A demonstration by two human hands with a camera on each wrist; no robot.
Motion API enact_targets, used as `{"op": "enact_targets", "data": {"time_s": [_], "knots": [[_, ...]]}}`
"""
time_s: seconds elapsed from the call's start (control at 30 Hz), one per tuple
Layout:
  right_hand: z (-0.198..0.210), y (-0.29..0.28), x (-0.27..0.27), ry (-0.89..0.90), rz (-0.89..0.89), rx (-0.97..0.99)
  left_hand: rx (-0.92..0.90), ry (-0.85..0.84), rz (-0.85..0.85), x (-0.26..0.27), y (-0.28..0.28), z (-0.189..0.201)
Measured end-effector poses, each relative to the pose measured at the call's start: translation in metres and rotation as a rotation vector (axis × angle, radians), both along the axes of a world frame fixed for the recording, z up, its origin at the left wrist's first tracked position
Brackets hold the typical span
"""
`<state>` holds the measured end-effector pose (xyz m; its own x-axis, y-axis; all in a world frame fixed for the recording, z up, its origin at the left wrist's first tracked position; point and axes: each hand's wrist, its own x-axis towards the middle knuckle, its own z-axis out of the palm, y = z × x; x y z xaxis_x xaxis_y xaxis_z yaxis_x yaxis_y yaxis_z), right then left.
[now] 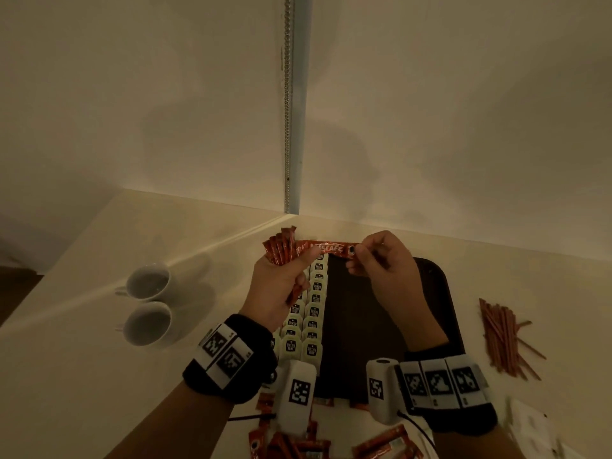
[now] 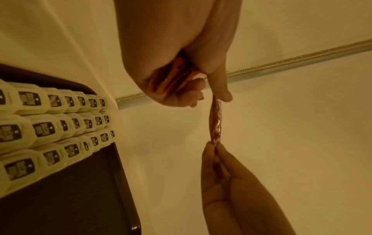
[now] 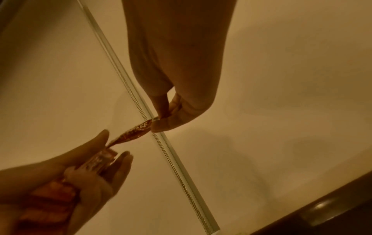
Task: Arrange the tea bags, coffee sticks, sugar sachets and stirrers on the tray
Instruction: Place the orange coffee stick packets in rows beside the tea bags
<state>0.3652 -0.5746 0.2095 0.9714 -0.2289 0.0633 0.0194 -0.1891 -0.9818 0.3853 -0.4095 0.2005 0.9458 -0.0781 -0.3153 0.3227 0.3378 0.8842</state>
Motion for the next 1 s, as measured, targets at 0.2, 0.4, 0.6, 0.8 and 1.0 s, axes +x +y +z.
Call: {"op": "enact_targets", "data": {"time_s": [0.2,0.4,0.6,0.8,1.0], "knots": [[0.001,0.007,-0.001,0.056,0.037,0.140,0.177,-0.084,0.060,0.003,-0.005,-0.003],[0.007,0.002,0.001,0.183,0.211,0.201,0.394,-0.226,-0.117,0.006,0.006,0.004],[0.007,-0.003,0.004,0.175,0.115,0.223,0.295,-0.147,-0.079,0.005,0.005,0.001],[-0.001,-0.011,0.001,0.171,0.019,0.332,0.325,-0.180,0.037,0.011,0.011,0.006],[-0.001,-0.004,0.000,0.169,0.096,0.245,0.434,-0.228,-0.110,0.008,0.006,0.006]]}}
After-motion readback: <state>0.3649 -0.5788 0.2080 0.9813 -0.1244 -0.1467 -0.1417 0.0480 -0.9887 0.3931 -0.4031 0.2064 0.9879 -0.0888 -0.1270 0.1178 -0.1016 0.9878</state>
